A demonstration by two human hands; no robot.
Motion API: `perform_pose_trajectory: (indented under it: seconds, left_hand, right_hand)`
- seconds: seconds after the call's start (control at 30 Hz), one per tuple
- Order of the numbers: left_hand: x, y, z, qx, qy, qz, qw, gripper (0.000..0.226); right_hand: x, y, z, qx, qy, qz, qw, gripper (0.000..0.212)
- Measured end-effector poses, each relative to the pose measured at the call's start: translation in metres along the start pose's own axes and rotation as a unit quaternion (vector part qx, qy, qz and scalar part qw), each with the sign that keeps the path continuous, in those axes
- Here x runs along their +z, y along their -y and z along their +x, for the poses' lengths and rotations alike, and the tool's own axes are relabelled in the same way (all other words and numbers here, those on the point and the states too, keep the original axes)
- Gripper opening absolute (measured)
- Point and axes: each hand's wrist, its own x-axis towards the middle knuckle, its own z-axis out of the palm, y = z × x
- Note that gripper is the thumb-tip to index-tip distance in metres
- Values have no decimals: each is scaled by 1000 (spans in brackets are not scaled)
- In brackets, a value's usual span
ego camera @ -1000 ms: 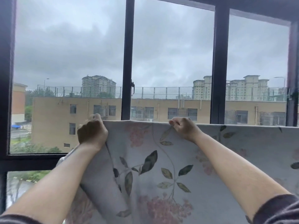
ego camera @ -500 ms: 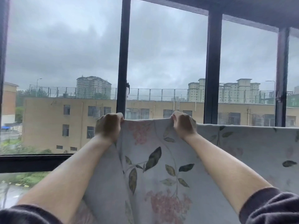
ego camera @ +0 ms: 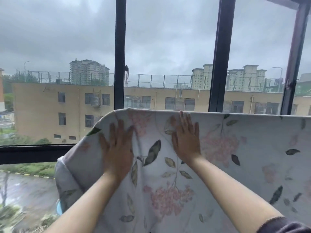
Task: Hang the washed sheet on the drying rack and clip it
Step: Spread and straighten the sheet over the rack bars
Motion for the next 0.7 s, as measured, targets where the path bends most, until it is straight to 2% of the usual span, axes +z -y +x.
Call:
perform_pose_trajectory:
  seconds: [0.07, 0.17, 0.3, 0.47, 0.57, 0.7]
  left_hand:
    - [18, -11, -29, 43, 69, 42, 996, 72]
    - [43, -28, -80, 75, 204, 30, 976, 77]
    - [73, -43, -143, 99, 320, -5, 942, 80]
    - [73, -71, -179, 36, 341, -73, 937, 67]
    - [63, -89, -206, -40, 354, -119, 927, 54]
    - [56, -105, -259, -97, 371, -156, 910, 49]
  right_hand:
    - [17, 3, -24, -16, 42, -37, 998, 62]
    - [43, 2, -76, -23, 165, -34, 986, 73]
    - [61, -5, -153, 34, 345, -27, 937, 68]
    - [60, -7, -208, 95, 383, 46, 918, 65]
    - [57, -11, -234, 121, 383, 96, 911, 64]
    - [51, -18, -270, 150, 424, 147, 881, 64]
